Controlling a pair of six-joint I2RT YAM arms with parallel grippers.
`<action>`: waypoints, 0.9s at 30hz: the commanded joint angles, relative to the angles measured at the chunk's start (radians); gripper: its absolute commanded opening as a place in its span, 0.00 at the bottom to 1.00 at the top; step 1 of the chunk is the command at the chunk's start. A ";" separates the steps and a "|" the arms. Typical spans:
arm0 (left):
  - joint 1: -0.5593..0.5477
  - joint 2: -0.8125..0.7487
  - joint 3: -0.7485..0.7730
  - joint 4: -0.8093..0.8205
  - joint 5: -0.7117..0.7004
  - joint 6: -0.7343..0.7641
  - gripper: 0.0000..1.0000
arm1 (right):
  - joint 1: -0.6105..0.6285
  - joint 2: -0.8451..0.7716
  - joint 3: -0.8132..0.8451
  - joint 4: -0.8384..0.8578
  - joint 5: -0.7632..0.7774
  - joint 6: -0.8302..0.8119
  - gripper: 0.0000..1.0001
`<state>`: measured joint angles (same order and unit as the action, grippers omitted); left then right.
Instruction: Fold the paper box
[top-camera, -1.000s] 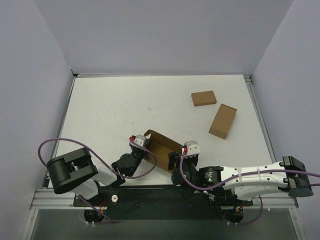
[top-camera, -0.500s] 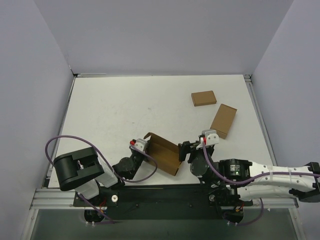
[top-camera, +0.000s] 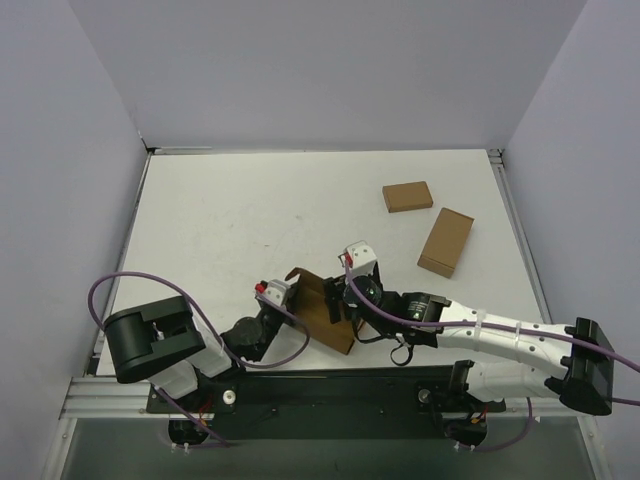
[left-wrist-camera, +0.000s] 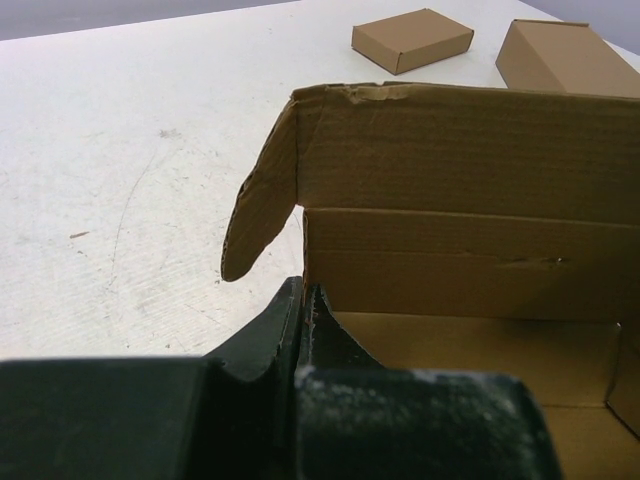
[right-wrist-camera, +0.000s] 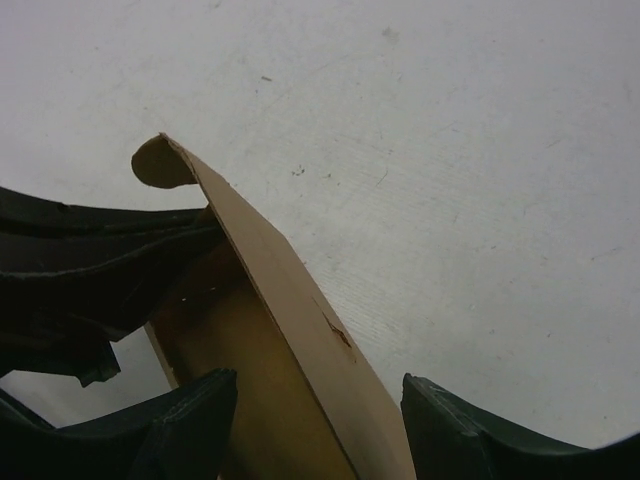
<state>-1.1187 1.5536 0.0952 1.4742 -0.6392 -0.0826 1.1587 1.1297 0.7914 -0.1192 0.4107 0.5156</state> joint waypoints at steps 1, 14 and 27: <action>-0.006 -0.006 -0.045 -0.061 0.022 -0.017 0.00 | -0.005 0.016 -0.021 0.099 -0.059 -0.094 0.64; 0.000 -0.338 0.017 -0.538 0.105 -0.100 0.21 | 0.153 0.168 -0.026 0.128 0.235 -0.315 0.12; 0.045 -0.962 0.069 -1.317 0.213 -0.252 0.60 | 0.233 0.243 0.012 0.130 0.381 -0.394 0.06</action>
<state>-1.0843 0.7639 0.1055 0.5079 -0.4789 -0.2592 1.3796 1.3716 0.7853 0.0223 0.7185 0.1410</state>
